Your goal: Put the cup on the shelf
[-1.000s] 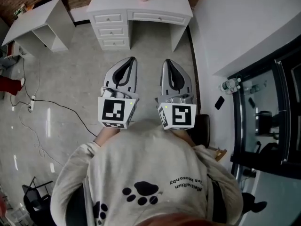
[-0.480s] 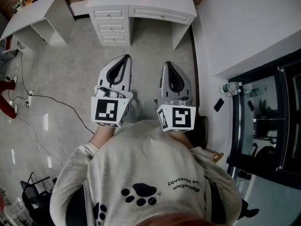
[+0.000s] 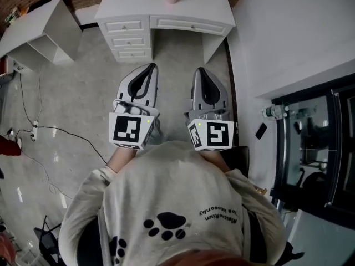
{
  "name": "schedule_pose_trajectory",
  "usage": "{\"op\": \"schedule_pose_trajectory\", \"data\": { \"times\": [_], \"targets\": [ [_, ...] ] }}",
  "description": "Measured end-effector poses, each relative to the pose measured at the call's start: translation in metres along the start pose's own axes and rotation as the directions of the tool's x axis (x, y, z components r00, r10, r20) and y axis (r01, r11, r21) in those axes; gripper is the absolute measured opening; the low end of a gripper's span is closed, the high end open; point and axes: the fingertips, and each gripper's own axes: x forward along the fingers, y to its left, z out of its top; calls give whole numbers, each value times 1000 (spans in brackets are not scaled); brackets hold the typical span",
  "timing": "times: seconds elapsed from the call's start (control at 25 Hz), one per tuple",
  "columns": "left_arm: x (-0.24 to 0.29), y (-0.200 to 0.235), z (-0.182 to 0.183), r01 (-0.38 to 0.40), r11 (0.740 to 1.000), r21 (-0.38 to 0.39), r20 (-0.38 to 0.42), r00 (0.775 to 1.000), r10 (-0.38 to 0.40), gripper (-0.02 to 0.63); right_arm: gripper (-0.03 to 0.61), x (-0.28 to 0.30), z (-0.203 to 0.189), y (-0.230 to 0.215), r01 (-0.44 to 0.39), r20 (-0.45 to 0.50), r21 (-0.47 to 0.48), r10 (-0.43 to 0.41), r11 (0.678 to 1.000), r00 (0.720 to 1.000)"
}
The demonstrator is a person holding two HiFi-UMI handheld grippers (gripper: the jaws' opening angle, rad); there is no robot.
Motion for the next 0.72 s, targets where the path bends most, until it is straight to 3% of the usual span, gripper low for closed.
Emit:
{"op": "schedule_pose_trajectory", "data": {
  "times": [0.28,0.72],
  "targets": [
    [50,59,-1,45,999,-1,13,999,-45,9,9,68,-7,0,43,2,-4,-43,999,999],
    [92,89,-20,98,995,-27,-13,995,-99,9,9,114,-26,-7,82,-37,0,-82,997,996]
  ]
}}
